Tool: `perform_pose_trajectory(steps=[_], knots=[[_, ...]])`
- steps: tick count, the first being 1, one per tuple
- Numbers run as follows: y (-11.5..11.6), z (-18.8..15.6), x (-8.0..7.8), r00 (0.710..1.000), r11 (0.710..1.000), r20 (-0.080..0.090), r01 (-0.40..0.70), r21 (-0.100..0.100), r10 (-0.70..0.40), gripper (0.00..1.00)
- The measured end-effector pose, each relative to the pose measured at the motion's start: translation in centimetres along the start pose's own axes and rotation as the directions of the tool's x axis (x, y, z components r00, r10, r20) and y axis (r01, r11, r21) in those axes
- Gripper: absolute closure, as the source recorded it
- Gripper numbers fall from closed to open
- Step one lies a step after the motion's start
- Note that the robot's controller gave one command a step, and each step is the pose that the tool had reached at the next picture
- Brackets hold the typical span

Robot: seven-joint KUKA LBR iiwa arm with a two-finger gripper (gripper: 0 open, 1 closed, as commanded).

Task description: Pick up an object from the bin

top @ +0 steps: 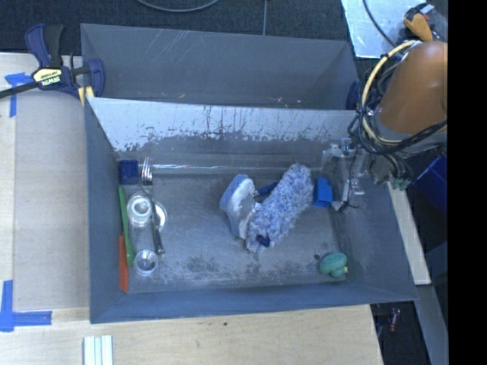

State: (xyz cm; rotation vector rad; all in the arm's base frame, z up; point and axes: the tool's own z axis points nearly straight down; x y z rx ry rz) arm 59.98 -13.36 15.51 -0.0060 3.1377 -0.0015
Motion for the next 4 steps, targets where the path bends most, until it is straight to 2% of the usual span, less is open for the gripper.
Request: perform_pose_trajectory(steps=[1,2,3,4], knots=[[0.0,0.0,0.0,1.0,1.0,0.0,0.0,0.0,0.0,0.0],[1.2,-0.5,1.1,1.0,1.0,-0.001,-0.002,0.001,0.002,0.0],[-1.0,3.6,3.8,1.0,1.0,-0.001,0.03,0.003,-0.03,0.0],[5.9,1.7,-0.2,0.974,0.974,0.014,0.225,0.002,-0.225,0.0]])
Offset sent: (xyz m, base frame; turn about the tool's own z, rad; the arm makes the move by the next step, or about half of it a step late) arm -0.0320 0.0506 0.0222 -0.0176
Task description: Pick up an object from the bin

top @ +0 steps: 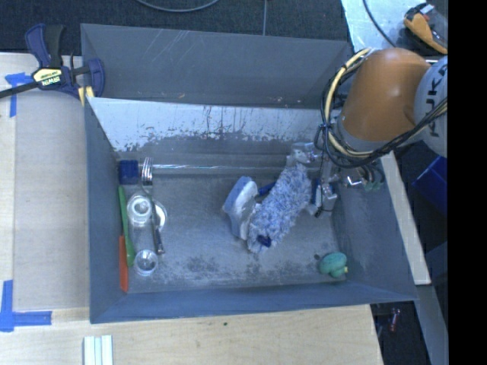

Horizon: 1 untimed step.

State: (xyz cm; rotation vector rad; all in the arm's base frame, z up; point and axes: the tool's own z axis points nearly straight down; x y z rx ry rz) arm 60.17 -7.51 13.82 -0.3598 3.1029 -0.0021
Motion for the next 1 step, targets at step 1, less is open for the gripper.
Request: perform_pose_trajectory(steps=[1], knots=[[-4.46,1.58,4.82,0.985,0.985,-0.01,-0.17,0.006,0.17,0.0]])
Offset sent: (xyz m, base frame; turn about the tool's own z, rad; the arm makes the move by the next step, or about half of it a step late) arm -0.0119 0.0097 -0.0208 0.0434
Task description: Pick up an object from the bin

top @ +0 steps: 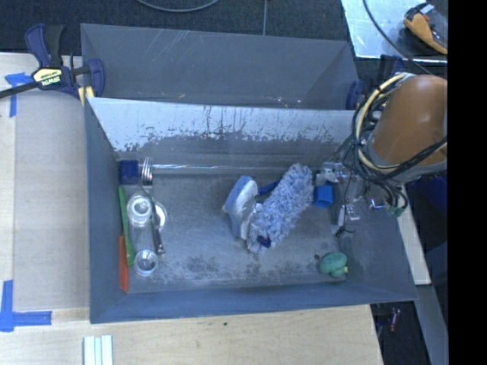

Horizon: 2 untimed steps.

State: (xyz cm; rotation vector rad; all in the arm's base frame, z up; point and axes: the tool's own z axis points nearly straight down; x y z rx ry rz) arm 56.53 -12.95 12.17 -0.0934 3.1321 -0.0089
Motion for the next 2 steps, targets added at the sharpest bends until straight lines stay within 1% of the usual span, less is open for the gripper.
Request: perform_pose_trajectory(steps=[1,2], knots=[[6.24,0.35,-2.96,0.992,0.992,0.019,0.127,-0.004,-0.127,1.0],[6.23,0.35,-2.95,0.992,0.992,0.019,0.127,-0.004,-0.127,1.0]])
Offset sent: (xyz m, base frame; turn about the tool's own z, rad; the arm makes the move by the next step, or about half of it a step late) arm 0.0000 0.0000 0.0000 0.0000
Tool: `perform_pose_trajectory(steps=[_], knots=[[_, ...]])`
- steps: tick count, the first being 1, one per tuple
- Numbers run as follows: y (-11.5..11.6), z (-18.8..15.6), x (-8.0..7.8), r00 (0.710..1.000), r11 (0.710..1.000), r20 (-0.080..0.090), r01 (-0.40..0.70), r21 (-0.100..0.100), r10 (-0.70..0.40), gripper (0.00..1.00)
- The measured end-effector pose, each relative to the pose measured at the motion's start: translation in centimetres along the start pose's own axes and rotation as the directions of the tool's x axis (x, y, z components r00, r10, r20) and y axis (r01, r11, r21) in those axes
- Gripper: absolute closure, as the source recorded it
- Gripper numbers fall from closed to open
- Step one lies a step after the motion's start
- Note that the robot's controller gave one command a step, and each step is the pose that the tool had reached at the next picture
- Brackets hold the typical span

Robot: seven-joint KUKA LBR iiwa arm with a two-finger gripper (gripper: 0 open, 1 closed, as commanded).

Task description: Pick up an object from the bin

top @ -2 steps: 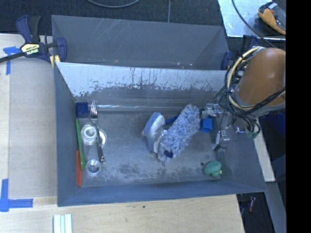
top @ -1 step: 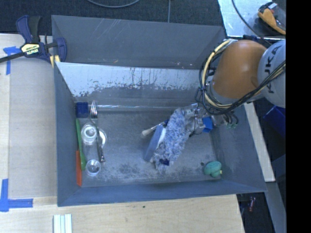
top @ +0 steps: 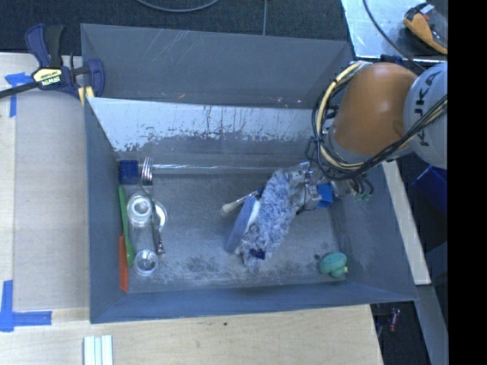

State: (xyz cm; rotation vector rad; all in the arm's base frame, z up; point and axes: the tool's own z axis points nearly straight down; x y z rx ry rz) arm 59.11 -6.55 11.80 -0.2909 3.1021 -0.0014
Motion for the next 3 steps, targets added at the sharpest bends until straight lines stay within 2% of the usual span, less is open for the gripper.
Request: perform_pose_trajectory(steps=[1,2,3], knots=[[2.2,-13.0,0.0,1.0,1.0,0.0,0.019,0.0,-0.019,1.0],[1.1,-13.7,0.8,0.999,0.999,-0.002,0.035,0.0,-0.035,1.0],[6.0,-10.0,3.3,0.948,0.948,0.007,0.318,0.002,-0.318,1.0]])
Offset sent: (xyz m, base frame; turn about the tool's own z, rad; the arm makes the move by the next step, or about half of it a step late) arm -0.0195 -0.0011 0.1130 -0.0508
